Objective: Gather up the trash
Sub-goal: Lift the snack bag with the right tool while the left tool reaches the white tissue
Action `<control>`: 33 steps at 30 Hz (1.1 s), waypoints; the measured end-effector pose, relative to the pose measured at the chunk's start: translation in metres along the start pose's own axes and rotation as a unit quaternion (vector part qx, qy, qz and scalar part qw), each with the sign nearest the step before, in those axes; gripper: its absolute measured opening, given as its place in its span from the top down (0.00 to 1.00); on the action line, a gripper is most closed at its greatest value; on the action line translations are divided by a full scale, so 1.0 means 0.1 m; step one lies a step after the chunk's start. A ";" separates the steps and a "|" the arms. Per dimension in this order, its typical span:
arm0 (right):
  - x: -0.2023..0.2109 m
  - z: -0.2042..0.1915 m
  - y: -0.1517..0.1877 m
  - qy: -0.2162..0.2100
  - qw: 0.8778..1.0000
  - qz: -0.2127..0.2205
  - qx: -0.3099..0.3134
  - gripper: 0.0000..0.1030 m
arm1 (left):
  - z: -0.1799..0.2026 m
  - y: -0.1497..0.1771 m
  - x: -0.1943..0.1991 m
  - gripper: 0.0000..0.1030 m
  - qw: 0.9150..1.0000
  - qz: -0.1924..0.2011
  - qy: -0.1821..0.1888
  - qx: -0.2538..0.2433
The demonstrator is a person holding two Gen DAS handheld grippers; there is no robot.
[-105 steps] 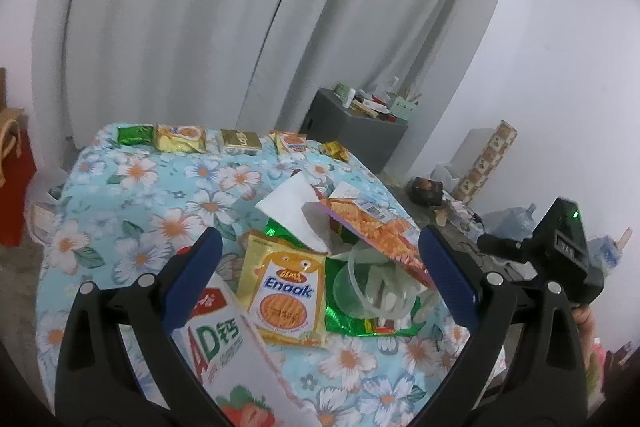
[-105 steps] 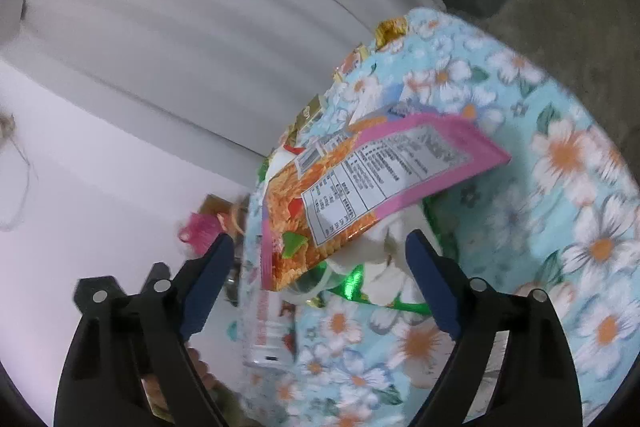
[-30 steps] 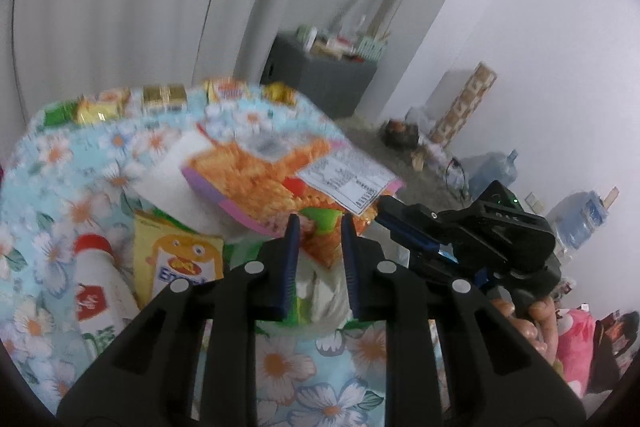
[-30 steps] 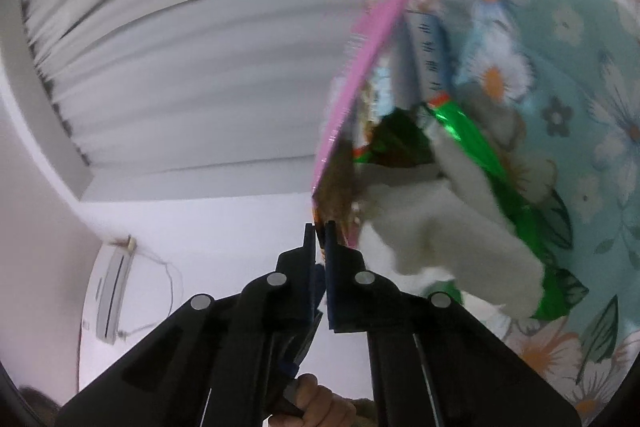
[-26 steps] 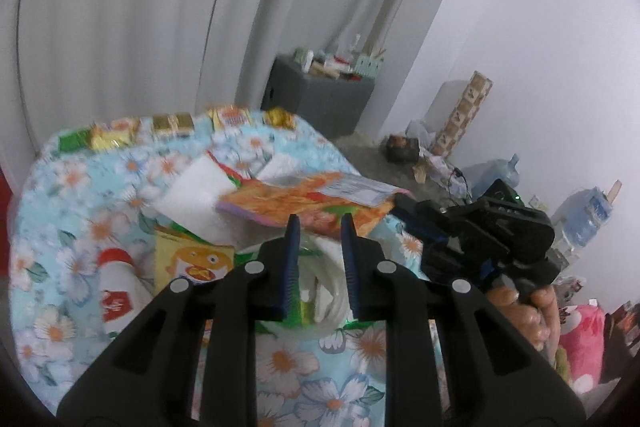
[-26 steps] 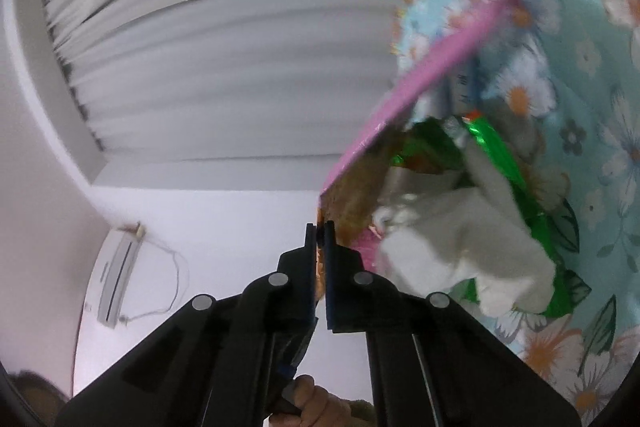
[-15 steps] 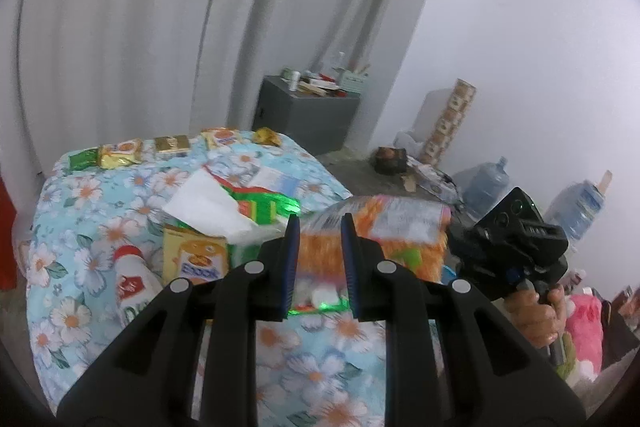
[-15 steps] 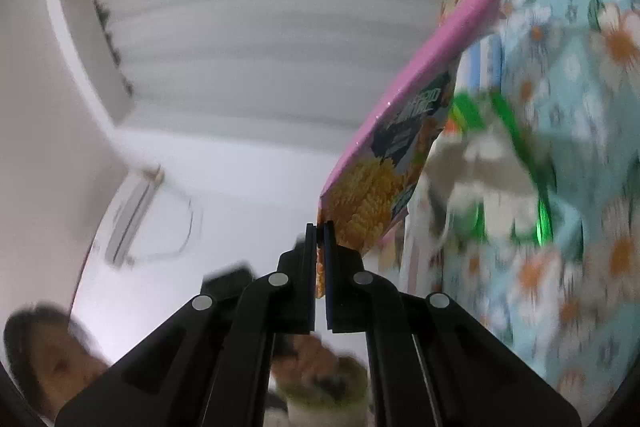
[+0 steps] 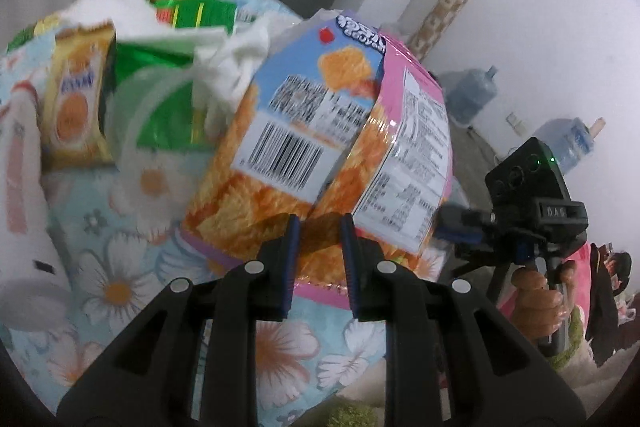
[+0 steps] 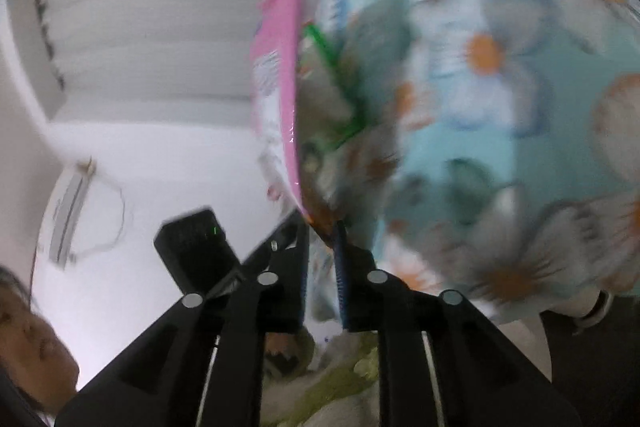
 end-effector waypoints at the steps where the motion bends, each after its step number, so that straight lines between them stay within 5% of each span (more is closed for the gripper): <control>1: 0.02 0.04 -0.03 0.009 1.000 0.011 -0.005 0.83 | -0.02 0.01 -0.02 0.82 1.000 -0.003 -0.002 0.004; 12: -0.13 -0.18 -0.18 0.028 0.998 0.043 0.027 0.75 | -0.05 -0.01 -0.06 0.82 1.000 -0.004 -0.008 0.012; 18: -0.11 -0.41 -0.09 0.006 0.997 0.044 0.062 0.93 | 0.01 0.00 0.13 0.82 1.000 0.029 -0.004 0.000; 24: 0.08 -0.66 -0.03 0.000 0.992 0.047 0.115 0.96 | -0.04 -0.05 0.41 0.82 0.997 0.078 -0.010 0.005; 33: 0.53 -0.49 0.05 0.006 0.991 0.071 0.116 0.96 | -0.17 -0.15 0.52 0.75 0.995 0.092 -0.014 0.031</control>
Point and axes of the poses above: each gripper's, at about its wrist camera, not at the fingertips, and x roughly against the way its jaws point, z to its right, y to its underside, the point moved 2 cm from there along -x, roughly the way its jaws point, and after that the axes turned 2 degrees about x, right-handed, at the moved point
